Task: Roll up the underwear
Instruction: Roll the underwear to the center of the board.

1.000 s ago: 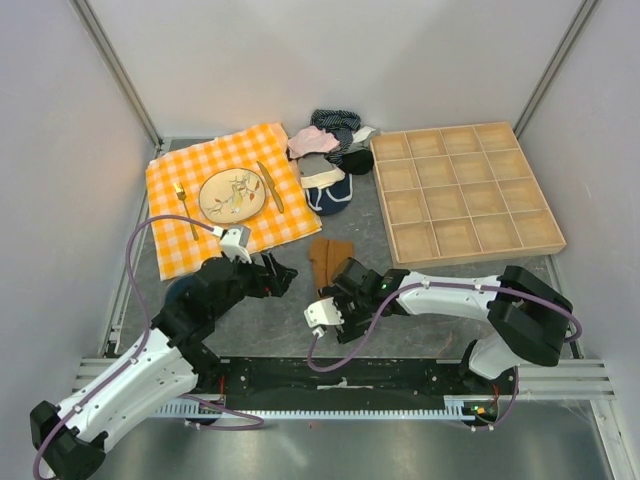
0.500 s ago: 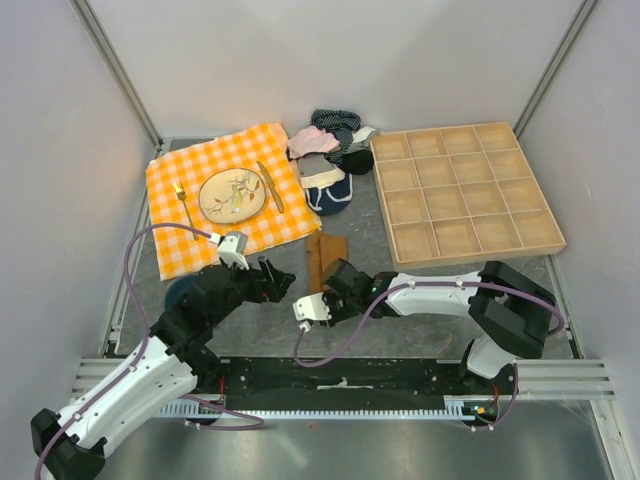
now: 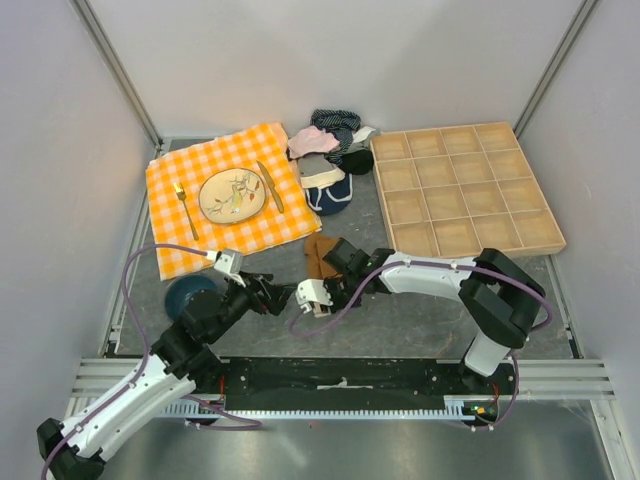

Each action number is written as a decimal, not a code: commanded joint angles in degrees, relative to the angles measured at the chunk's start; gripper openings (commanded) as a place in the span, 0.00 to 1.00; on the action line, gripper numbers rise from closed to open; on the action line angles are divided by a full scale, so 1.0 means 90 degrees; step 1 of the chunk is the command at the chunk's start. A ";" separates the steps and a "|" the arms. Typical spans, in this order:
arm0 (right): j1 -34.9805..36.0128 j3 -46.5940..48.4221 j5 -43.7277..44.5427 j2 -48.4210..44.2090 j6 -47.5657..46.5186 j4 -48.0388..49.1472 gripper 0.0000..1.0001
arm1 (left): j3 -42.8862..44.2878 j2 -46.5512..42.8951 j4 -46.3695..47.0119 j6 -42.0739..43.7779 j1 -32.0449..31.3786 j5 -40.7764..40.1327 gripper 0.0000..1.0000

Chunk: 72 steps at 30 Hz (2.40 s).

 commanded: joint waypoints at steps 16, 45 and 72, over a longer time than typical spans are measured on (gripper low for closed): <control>-0.1443 0.1254 -0.2697 0.1618 -0.1094 -0.4647 0.13 | -0.0725 0.1496 0.2287 0.2038 -0.2791 0.0638 0.83; -0.1580 0.1821 -0.2864 0.2409 -0.0997 -0.4921 0.17 | 0.1326 0.7738 0.5002 0.5896 -0.4579 -0.1337 0.84; -0.1600 0.1782 -0.2903 0.2205 -0.1163 -0.4999 0.31 | 0.1776 0.7915 0.3958 0.3848 -0.3867 -0.0792 0.02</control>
